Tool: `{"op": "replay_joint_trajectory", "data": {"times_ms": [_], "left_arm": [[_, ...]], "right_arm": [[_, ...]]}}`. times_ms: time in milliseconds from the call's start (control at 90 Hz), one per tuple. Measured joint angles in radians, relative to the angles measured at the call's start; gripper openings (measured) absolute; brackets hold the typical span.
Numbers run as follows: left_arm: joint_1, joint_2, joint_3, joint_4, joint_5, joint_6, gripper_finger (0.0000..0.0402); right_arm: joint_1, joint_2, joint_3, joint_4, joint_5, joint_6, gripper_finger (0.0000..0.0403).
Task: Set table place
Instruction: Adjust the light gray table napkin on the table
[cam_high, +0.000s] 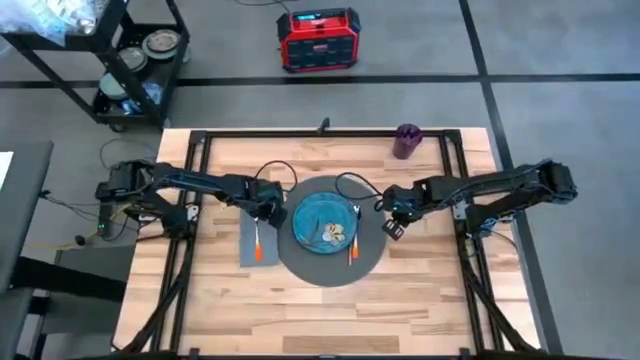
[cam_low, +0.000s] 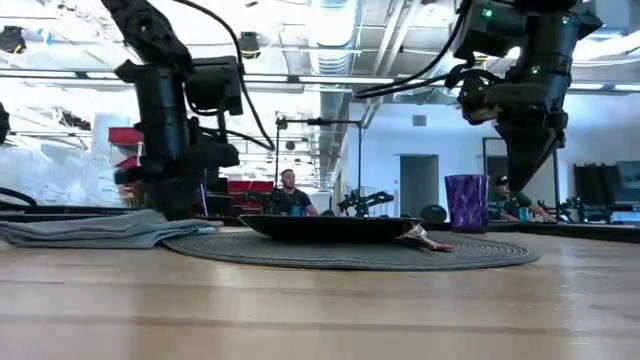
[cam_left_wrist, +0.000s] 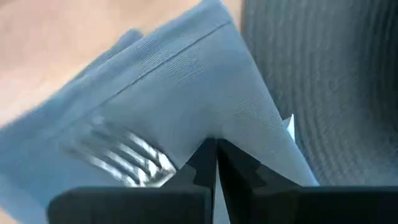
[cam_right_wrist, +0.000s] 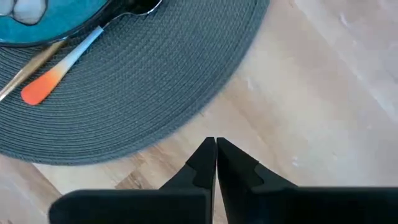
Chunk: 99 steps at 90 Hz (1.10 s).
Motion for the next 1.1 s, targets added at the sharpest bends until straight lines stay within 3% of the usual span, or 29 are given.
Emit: {"op": "replay_joint_trajectory", "data": {"times_ms": [411, 789, 1100], "left_arm": [[0.004, 0.000, 0.010, 0.002, 0.064, -0.012, 0.0000], [0.050, -0.002, 0.087, -0.070, 0.049, 0.044, 0.0000], [0.021, -0.091, 0.104, -0.447, -0.064, -0.085, 0.0000]], "right_arm": [[-0.069, 0.000, 0.000, 0.011, 0.000, -0.001, 0.0001], [-0.118, 0.000, 0.000, 0.071, -0.001, -0.020, 0.0001], [-0.158, 0.000, 0.000, 0.059, -0.002, -0.023, 0.0001]]}}
